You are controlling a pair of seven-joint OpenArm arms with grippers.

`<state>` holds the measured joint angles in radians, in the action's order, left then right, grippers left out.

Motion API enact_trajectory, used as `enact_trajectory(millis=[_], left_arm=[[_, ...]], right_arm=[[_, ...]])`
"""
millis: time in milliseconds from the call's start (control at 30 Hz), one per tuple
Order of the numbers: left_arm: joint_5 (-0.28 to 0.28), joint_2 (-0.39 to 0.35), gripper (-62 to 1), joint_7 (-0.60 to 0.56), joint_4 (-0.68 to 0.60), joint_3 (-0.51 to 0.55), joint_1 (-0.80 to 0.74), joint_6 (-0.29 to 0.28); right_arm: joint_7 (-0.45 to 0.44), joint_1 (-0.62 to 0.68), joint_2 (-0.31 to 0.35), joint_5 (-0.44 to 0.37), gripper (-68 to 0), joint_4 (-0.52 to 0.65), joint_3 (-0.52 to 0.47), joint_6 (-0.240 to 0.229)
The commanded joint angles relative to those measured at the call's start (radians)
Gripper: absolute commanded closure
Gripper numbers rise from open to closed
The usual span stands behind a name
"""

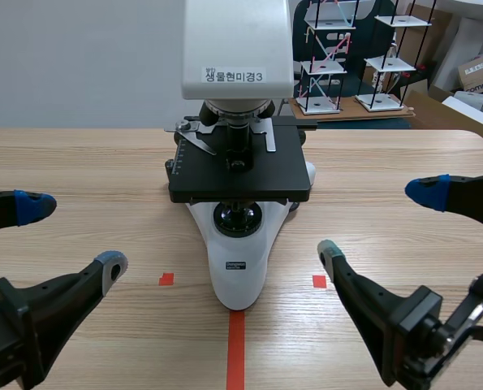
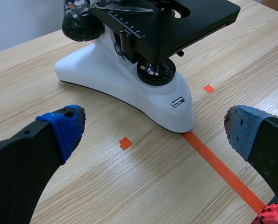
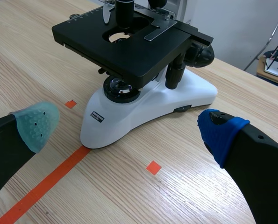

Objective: Return to the home posture

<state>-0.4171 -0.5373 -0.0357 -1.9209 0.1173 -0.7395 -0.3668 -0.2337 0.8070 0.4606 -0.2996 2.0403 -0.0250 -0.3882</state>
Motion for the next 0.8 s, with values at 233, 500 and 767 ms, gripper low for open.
enact_trajectory(millis=[233, 500, 767], left_arm=[[-0.009, 0.005, -62.3, -0.018, -0.005, 0.006, -0.005, 0.005], [-0.009, 0.005, -62.3, -0.018, -0.005, 0.006, -0.005, 0.005], [-0.009, 0.005, -62.3, -0.018, -0.005, 0.006, -0.005, 0.005]], right_arm=[[0.001, -0.014, 0.013, -0.008, -67.1, 0.001, -0.004, 0.003], [0.001, -0.014, 0.013, -0.008, -67.1, 0.001, -0.004, 0.003], [0.001, -0.014, 0.013, -0.008, -67.1, 0.001, -0.004, 0.003]])
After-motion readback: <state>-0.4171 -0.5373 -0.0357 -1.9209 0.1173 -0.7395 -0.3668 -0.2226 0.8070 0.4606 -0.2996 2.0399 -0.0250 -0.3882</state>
